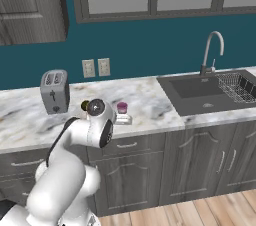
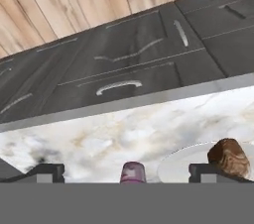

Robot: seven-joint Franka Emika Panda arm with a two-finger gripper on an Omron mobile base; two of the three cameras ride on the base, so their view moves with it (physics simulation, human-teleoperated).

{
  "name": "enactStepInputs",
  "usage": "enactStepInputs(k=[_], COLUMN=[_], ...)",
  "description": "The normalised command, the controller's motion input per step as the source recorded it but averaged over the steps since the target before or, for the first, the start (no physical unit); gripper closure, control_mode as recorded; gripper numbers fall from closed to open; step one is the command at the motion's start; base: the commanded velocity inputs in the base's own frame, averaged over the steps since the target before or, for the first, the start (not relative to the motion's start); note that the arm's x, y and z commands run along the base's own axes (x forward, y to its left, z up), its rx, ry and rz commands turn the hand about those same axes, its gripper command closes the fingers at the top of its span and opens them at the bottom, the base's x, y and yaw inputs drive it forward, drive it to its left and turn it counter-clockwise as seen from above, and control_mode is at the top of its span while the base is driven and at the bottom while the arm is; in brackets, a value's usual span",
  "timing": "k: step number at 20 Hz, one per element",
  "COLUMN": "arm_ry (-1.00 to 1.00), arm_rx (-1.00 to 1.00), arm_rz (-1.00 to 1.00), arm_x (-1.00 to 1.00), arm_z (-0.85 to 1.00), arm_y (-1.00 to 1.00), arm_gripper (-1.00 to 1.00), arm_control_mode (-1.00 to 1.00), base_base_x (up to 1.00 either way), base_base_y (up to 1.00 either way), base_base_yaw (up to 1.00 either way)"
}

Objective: Pick the avocado and bread from the counter and place them on the plate. Then pick the jam from the cabinet and place it next to the plate. Lastly close the cabinet door.

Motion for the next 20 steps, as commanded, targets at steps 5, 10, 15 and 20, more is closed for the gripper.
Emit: enactStepInputs(k=[5, 10, 15, 20], arm_ry=[0.09, 0.14, 0.02, 0.0], arm_rx=[-0.03, -0.11, -0.1, -0.06], arm_rz=[0.11, 0.08, 0.08, 0.05], arm_x=[-0.18, -0.13, -0.45, -0.51], arm_z=[0.12, 0.0, -0.15, -0.38], arm_y=[0.51, 0.58, 0.26, 0.2], arm_gripper=[-1.0, -1.0, -1.0, -1.0], arm_control_mode=[-1.0, -1.0, -1.0, -1.0], base_base_x=[0.0, 0.0, 0.0, 0.0], base_base_y=[0.0, 0.0, 0.0, 0.0], base_base_yaw=[0.0, 0.0, 0.0, 0.0])
